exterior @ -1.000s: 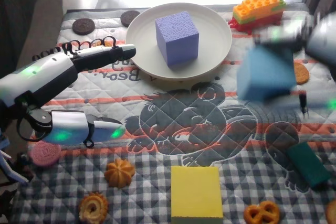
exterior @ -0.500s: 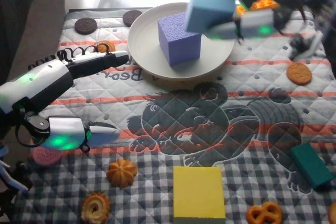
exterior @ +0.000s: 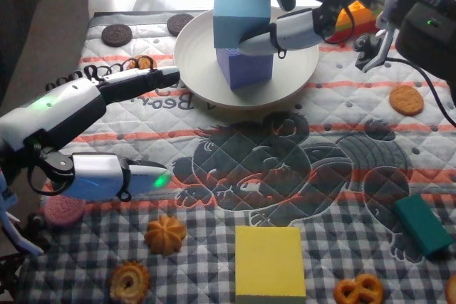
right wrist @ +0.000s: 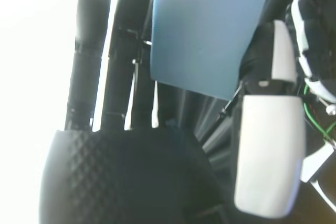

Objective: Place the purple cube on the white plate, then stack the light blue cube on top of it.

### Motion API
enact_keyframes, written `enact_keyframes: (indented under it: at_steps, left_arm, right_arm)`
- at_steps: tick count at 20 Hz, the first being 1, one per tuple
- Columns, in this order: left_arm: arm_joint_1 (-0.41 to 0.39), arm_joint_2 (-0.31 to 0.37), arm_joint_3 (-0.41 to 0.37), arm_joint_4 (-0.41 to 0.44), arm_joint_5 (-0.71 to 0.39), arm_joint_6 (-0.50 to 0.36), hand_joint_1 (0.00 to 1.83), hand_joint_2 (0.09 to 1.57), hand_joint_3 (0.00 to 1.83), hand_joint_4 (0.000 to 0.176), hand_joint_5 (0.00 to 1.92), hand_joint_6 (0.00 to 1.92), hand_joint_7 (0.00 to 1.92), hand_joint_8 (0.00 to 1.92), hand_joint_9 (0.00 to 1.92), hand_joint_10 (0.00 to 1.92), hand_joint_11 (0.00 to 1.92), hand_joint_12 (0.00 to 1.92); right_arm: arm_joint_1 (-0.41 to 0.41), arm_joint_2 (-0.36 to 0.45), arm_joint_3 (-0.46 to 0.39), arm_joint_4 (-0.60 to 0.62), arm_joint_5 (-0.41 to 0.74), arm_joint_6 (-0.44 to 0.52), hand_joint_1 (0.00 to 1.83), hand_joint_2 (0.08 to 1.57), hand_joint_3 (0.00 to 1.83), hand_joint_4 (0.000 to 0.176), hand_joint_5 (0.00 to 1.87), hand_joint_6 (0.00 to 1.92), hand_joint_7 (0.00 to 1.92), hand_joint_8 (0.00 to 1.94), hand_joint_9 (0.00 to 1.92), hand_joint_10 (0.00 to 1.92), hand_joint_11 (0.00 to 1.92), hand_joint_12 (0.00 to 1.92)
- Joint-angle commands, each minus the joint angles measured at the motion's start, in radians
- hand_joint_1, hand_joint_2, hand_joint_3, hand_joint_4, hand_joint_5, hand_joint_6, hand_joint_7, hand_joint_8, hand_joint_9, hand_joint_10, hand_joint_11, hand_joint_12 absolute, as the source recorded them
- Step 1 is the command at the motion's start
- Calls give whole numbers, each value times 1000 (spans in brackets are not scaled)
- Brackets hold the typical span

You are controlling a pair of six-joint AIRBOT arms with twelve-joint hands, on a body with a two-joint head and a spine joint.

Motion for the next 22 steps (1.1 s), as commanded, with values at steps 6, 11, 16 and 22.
enact_keyframes:
  at_steps: [6,11,16,22]
  left_arm:
    - [-16,-9,7,17,-112,-10,959,968,0,87,283,1,228,1,207,5,0,812]
    - [-15,-15,24,30,-110,-72,963,970,0,92,281,0,221,1,205,5,0,787]
    - [-16,-19,26,31,-111,-73,967,968,2,88,283,1,220,0,216,2,0,880]
    - [-15,-19,24,30,-113,-73,976,978,1,62,320,1,245,0,204,12,0,717]
  right_arm:
    - [18,-25,55,30,32,0,1148,1121,1,0,975,972,1358,208,1160,1046,963,1609]
    - [18,-31,67,31,14,0,1150,1121,0,0,974,972,1389,185,1100,1206,923,1696]
    - [18,-33,66,32,14,0,1155,1111,0,0,994,938,1178,1461,1208,1859,1241,1913]
    - [11,-19,49,33,16,0,677,890,0,162,46,0,408,0,358,525,93,1462]
